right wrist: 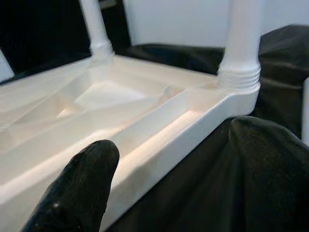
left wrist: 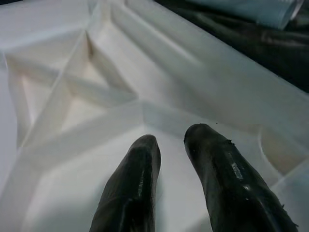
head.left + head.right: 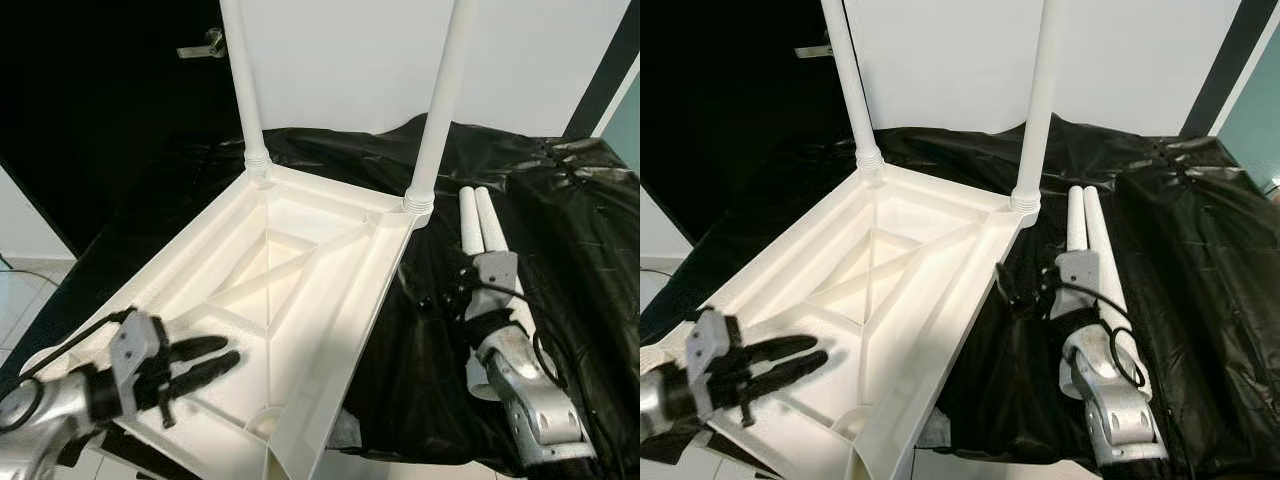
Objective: Building children table
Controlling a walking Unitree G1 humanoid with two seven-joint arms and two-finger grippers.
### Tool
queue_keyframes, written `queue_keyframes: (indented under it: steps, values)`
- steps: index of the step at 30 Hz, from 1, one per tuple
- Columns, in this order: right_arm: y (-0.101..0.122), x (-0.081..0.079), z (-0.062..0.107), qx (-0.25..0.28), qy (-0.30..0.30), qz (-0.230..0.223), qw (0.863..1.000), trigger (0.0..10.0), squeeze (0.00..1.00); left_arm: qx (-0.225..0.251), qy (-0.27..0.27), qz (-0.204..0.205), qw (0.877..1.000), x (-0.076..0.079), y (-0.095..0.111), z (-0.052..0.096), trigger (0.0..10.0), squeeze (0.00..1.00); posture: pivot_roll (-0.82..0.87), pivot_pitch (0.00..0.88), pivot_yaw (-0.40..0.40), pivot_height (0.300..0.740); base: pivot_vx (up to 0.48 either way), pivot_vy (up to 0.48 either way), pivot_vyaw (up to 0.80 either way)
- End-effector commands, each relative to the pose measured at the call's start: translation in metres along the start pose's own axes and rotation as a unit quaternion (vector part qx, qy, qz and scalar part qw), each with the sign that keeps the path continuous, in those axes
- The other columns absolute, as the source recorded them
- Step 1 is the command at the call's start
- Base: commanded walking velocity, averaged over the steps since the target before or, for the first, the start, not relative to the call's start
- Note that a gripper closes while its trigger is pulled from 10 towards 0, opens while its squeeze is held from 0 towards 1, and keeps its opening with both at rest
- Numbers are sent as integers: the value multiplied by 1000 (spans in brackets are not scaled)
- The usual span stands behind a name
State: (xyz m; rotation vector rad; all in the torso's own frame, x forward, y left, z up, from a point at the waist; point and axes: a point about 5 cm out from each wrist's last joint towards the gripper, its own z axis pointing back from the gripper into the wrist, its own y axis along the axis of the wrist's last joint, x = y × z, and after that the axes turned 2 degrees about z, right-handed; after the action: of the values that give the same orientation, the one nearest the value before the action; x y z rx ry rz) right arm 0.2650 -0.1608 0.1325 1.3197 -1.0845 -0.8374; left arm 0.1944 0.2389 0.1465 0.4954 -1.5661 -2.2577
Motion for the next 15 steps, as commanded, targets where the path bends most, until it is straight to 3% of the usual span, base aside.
queue_keyframes:
  steps: [1, 2, 3, 4, 5, 6, 7, 8, 12, 13, 15]
  values:
    - [3, -2, 0, 1, 12, 0, 1000, 10000, 0, -15, -105, -4, 994, 11, -2, 6, 10000, 341, 45, 0, -26, 740, 0, 0, 0]
    - [4, -1, 0, 0, 15, 2, 1000, 10000, 0, -27, -117, 0, 993, 13, -5, 9, 10000, 576, 46, 0, -32, 740, 0, 0, 0]
    - [4, -1, 0, 0, 15, 2, 1000, 10000, 0, -27, -117, 0, 993, 13, -5, 9, 10000, 576, 46, 0, -32, 740, 0, 0, 0]
    - [5, 0, 1, -1, 18, 3, 1000, 10000, 0, -37, -127, -1, 991, 15, -7, 11, 10000, 788, 47, 0, -33, 740, 0, 0, 0]
    - [5, 0, 1, -1, 18, 3, 1000, 10000, 0, -37, -127, -1, 991, 15, -7, 11, 10000, 788, 47, 0, -33, 740, 0, 0, 0]
    - [5, 0, 1, -1, 20, 3, 1000, 10000, 0, -48, -135, -3, 990, 17, -9, 13, 10000, 906, 48, 0, -35, 740, 0, 0, 0]
    - [5, 0, 1, -1, 20, 3, 1000, 10000, 0, -48, -135, -3, 990, 17, -9, 13, 10000, 906, 48, 0, -35, 740, 0, 0, 0]
    - [6, 1, 2, -3, 24, 5, 1000, 10000, 0, -59, -136, -15, 989, 18, -11, 14, 10000, 1000, 45, 0, -36, 740, 0, 0, 0]
    - [7, 0, 3, -7, 34, 10, 999, 10000, 0, -109, -142, -59, 982, 19, -20, 12, 10000, 976, 41, 0, -36, 740, 0, 0, 0]
    - [7, 0, 4, -7, 35, 11, 999, 10000, 0, -119, -144, -64, 980, 19, -22, 11, 10000, 678, 37, 0, -36, 740, 0, 0, 0]
    - [7, -1, 4, -8, 36, 11, 999, 10000, 0, -123, -145, -65, 980, 19, -22, 10, 10000, 678, 35, 0, -34, 740, 0, 0, 0]
